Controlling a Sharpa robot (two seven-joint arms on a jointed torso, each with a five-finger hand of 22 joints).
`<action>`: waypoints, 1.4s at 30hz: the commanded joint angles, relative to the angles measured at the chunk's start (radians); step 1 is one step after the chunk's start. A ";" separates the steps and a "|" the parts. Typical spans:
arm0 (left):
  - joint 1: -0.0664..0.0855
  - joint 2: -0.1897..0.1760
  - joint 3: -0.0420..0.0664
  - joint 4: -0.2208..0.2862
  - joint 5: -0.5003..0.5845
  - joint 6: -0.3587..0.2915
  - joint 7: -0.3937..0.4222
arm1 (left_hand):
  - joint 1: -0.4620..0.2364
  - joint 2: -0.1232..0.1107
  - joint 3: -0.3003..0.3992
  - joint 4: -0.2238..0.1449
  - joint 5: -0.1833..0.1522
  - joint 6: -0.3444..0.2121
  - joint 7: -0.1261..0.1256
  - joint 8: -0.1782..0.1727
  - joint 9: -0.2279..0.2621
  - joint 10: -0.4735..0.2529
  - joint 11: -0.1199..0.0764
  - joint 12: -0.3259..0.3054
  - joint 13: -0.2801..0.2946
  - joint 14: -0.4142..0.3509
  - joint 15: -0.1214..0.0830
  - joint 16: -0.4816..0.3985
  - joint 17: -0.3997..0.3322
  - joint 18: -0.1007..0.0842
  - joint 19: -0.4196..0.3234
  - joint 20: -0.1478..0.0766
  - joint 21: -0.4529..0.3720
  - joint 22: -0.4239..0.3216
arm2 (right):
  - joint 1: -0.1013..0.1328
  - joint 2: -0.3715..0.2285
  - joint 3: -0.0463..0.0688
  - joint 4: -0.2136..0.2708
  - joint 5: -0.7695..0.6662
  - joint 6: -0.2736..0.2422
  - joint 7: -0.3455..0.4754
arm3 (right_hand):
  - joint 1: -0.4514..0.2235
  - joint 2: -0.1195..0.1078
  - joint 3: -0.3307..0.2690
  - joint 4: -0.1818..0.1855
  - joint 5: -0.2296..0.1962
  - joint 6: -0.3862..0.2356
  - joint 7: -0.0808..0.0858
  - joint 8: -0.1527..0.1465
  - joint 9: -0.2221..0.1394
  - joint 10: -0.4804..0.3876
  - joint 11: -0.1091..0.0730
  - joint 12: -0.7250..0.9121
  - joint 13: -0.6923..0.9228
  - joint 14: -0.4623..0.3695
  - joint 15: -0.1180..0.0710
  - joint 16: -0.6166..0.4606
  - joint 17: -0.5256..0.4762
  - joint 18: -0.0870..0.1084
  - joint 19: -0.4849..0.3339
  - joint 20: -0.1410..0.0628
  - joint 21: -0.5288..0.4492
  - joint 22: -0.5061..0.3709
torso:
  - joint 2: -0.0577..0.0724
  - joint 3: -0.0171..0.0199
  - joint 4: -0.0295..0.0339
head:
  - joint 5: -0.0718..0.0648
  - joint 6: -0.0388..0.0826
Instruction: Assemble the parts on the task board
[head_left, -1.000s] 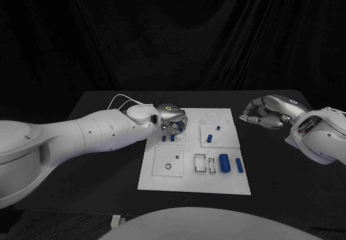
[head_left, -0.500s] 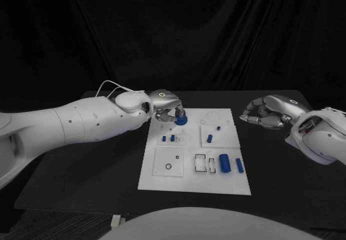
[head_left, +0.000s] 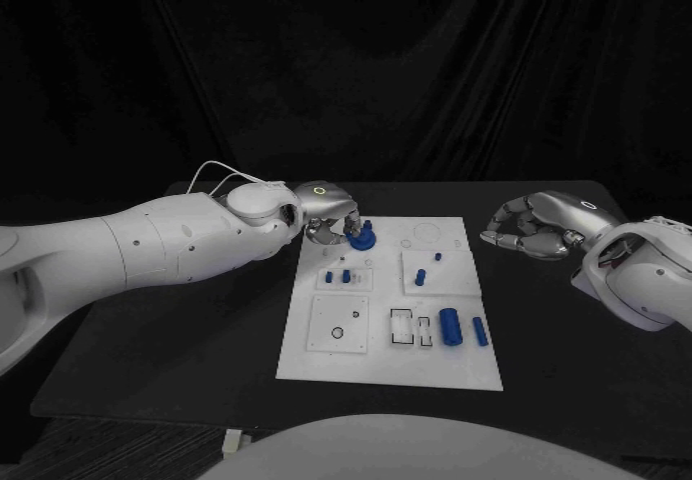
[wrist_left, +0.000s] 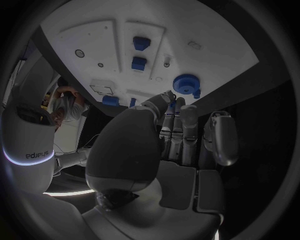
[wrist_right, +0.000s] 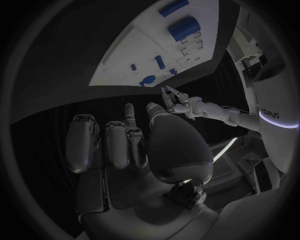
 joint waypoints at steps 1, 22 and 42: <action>-0.010 0.007 0.001 -0.005 0.000 0.034 -0.004 | -0.001 0.001 -0.004 0.003 -0.006 0.008 -0.002 -0.003 -0.001 0.012 -0.002 -0.003 0.003 -0.010 0.000 -0.008 -0.006 -0.007 -0.009 0.001 -0.008 0.172 | -0.003 0.001 0.001 -0.001 -0.002 0.003 -0.004 | 0.009 0.001 -0.002 0.000 0.005 0.002 0.003 -0.004 -0.001 0.108 0.005 0.003 0.263 0.049 0.004 -0.005 -0.001 0.013 0.013 0.006 -0.003 0.183 | 0.001 -0.0017 0.0003 | 0.002 0.000; -0.050 0.015 0.000 -0.030 0.000 0.042 -0.030 | 0.000 -0.001 -0.008 0.000 -0.005 0.016 -0.001 -0.001 0.000 0.020 -0.002 0.000 0.009 -0.006 -0.001 -0.004 0.000 -0.009 -0.003 0.000 0.002 0.175 | -0.005 0.002 0.001 -0.004 -0.002 0.010 -0.005 | 0.011 0.001 -0.002 -0.001 0.006 0.002 0.003 -0.004 -0.002 0.108 0.004 0.003 0.263 0.049 0.004 -0.004 0.000 0.013 0.013 0.006 -0.004 0.183 | 0.001 -0.0004 -0.0010 | 0.000 0.000; -0.057 0.009 0.000 -0.031 0.000 0.060 -0.043 | -0.001 -0.002 -0.010 0.000 -0.006 0.019 0.000 0.000 0.000 0.018 -0.001 -0.001 0.011 -0.012 -0.001 -0.011 -0.014 -0.008 -0.008 0.000 -0.007 0.173 | -0.005 0.001 0.001 -0.004 -0.002 0.013 -0.007 | 0.015 0.001 -0.001 -0.003 0.007 0.002 0.002 -0.005 -0.003 0.108 0.003 0.003 0.263 0.049 0.003 -0.005 -0.001 0.013 0.013 0.006 -0.004 0.183 | 0.001 -0.0002 -0.0006 | 0.001 0.000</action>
